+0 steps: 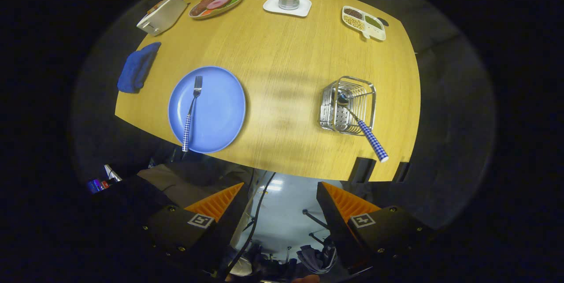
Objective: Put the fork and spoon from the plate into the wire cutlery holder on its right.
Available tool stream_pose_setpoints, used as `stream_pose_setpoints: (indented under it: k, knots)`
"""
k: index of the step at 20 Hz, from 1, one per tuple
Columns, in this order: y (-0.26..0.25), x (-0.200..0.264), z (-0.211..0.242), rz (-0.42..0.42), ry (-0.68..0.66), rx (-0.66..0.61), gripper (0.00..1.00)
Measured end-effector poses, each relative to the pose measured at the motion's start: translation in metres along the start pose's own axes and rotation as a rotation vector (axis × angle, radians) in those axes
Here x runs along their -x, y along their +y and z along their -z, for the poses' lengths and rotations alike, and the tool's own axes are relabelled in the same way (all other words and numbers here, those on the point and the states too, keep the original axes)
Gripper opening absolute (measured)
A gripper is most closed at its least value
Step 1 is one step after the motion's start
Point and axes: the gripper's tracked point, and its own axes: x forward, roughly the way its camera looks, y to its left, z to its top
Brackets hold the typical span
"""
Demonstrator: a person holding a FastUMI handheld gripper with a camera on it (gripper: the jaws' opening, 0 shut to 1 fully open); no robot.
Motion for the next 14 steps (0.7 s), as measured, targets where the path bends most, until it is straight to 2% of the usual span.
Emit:
stream_pose_setpoints:
  k: [9,14]
  knots:
    - [0.068,-0.023,0.0,-0.016,-0.04,0.082,0.96]
    - [0.113,-0.04,-0.012,-0.072,-0.046,0.091,0.96]
